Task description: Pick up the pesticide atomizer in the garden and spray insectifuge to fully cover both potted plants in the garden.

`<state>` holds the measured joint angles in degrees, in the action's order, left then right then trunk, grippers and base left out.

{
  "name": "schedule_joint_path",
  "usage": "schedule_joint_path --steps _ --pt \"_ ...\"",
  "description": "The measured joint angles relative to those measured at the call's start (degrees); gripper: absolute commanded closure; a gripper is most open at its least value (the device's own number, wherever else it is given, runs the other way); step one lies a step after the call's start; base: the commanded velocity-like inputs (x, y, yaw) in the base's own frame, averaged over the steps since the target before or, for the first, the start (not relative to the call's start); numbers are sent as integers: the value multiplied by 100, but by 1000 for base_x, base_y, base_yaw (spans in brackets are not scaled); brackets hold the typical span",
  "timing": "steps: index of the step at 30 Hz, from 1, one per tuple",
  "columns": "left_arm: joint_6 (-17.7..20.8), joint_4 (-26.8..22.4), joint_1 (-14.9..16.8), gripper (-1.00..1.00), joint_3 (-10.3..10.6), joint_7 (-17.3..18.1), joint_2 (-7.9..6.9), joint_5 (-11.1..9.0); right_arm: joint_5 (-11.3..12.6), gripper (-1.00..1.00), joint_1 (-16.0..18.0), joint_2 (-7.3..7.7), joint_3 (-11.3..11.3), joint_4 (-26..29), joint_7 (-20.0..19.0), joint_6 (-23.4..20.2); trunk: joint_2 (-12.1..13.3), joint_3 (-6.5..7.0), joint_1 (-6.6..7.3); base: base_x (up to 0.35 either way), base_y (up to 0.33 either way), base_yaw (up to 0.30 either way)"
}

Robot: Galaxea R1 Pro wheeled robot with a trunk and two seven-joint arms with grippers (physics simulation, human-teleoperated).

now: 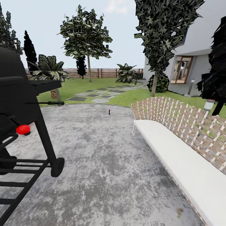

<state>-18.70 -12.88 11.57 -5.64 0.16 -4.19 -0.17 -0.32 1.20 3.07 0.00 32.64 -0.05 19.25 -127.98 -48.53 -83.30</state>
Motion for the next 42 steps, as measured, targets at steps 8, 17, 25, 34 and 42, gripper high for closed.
schedule_joint_path --steps 8,17,25,34,42 --pt "0 -1 -1 -100 0 0 2 0 0 -100 1 0 0 -1 1 0 0 0 0 338 -77 94" --pt "0 0 0 -100 0 0 -3 0 1 -100 0 0 -16 1 -2 0 0 0 0 338 -77 107" --pt "0 -1 0 -100 0 0 -3 0 -7 -100 0 0 0 1 -6 0 0 0 0 338 -73 2" --pt "0 0 0 -100 -1 0 -3 -3 -8 -100 0 0 2 -1 -3 0 0 0 0 338 -11 0" --pt "0 -1 0 -100 -1 0 -4 -7 -1 -100 0 0 -11 0 -3 0 0 0 0 339 0 0"
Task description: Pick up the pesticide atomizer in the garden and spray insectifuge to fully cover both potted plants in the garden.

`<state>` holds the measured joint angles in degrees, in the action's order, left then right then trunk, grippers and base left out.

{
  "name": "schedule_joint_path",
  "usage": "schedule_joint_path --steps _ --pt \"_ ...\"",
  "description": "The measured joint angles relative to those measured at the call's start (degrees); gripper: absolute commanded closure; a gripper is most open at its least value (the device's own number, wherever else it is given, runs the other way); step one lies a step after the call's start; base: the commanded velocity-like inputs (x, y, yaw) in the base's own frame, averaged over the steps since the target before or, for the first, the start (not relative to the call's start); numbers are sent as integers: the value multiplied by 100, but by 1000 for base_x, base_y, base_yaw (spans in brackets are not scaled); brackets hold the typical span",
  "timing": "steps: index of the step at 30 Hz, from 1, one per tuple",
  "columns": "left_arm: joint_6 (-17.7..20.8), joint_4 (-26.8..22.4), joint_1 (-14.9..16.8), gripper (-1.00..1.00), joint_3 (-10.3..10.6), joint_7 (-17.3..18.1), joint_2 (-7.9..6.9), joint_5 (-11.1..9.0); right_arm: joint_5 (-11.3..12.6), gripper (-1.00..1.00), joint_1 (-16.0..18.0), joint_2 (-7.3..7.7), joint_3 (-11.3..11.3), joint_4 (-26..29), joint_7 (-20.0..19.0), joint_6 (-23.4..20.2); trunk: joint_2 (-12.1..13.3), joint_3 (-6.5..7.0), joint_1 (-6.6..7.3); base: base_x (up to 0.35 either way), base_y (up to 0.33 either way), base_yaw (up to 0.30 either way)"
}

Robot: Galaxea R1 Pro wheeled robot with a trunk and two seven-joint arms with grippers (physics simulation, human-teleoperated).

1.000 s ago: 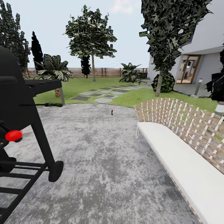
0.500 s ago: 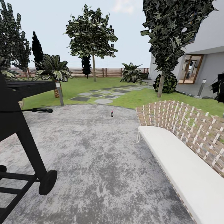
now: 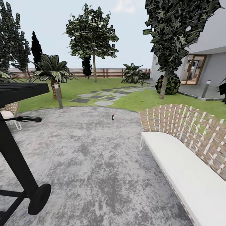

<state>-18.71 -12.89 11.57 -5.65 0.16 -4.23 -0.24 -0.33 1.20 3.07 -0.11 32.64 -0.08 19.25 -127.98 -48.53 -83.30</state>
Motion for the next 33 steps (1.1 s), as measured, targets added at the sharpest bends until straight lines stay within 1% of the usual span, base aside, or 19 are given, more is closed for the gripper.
schedule_joint_path --steps 5,12,33 --pt "0 0 0 -100 0 0 0 2 1 -100 0 0 -2 0 0 0 0 0 0 339 0 24" --pt "0 0 0 -100 0 0 0 6 0 -100 0 0 -1 -2 14 0 0 0 0 339 0 124" --pt "0 1 0 -100 0 0 0 0 -2 -100 0 0 1 -6 10 0 0 0 0 339 0 4"
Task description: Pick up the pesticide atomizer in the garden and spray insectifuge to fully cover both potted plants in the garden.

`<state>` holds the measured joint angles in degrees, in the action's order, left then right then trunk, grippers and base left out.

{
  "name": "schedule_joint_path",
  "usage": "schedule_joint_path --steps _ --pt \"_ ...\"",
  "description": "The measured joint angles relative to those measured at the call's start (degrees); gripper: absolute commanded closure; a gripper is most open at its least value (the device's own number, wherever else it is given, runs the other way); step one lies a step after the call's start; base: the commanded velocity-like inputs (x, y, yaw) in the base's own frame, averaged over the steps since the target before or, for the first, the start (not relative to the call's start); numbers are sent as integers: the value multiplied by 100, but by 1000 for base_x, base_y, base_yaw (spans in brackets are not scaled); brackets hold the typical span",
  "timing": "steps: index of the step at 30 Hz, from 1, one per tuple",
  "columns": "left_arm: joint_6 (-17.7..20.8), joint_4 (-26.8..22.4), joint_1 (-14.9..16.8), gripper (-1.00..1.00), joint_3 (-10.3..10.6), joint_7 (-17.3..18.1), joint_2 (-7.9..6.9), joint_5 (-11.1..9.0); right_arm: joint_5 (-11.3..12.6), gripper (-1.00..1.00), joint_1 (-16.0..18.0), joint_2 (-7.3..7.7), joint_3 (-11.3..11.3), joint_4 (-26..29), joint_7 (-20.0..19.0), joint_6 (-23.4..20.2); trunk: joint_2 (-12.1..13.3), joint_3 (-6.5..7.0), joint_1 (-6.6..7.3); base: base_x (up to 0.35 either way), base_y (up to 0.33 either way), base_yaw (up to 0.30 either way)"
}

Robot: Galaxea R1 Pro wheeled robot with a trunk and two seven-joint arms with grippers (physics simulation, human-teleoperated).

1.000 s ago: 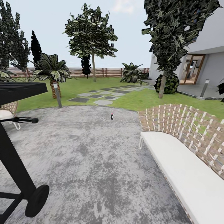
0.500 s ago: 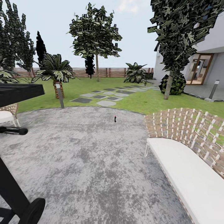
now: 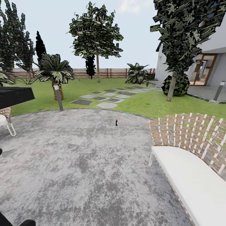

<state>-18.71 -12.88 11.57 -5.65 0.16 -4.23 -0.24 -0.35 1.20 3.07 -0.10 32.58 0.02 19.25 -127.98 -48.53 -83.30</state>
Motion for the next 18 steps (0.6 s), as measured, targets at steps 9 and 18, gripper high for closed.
schedule_joint_path --steps 9,18 --pt "0 0 0 -100 0 0 0 0 3 -100 0 0 2 6 2 0 0 0 0 339 0 0" --pt "0 -2 -1 -100 -1 0 0 0 3 -100 1 0 2 5 4 0 0 0 0 339 0 70"
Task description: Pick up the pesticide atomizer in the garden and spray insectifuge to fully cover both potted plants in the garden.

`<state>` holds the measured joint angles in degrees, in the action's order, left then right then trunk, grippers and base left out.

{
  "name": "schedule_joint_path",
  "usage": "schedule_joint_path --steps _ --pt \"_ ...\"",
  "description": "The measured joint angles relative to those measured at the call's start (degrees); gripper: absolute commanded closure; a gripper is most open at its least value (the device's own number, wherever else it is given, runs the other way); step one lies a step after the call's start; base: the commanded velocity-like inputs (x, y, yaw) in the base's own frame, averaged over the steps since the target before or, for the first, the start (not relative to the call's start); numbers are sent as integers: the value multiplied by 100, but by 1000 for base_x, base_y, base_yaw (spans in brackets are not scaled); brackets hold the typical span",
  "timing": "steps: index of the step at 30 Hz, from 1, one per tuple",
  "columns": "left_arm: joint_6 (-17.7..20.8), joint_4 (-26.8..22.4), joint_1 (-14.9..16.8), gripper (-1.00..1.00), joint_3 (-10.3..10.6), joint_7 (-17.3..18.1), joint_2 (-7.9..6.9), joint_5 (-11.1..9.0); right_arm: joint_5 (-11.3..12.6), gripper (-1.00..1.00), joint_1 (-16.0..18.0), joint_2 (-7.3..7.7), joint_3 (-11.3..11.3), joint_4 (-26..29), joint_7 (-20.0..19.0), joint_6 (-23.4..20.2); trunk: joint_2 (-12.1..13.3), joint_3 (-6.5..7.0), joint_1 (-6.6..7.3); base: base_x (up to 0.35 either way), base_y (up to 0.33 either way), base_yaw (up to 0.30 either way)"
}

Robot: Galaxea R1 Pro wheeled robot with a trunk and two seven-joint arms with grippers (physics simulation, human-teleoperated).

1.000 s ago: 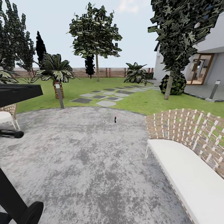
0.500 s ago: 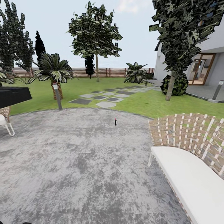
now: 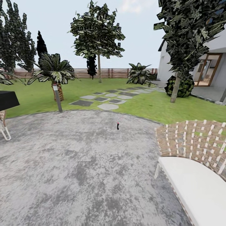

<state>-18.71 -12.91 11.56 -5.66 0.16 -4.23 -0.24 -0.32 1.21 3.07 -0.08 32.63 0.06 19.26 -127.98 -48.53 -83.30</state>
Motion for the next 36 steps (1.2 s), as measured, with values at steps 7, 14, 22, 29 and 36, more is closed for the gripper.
schedule_joint_path --steps 7,14,22,29,36 --pt "0 -1 1 -100 0 0 0 0 0 -100 -1 1 -11 1 0 0 0 0 0 339 0 94" --pt "0 -5 1 -100 0 0 0 0 0 -100 -1 1 -16 1 -1 -1 0 0 0 339 0 5" --pt "0 -4 1 -100 0 0 0 0 0 -100 -1 1 -16 0 -5 -1 0 0 0 339 0 0" --pt "0 2 1 -100 0 0 0 0 0 -100 -1 1 -9 1 0 0 0 0 0 339 0 10" --pt "1 0 0 -100 0 0 0 0 0 -100 0 0 -15 -1 2 0 0 0 0 339 0 207"
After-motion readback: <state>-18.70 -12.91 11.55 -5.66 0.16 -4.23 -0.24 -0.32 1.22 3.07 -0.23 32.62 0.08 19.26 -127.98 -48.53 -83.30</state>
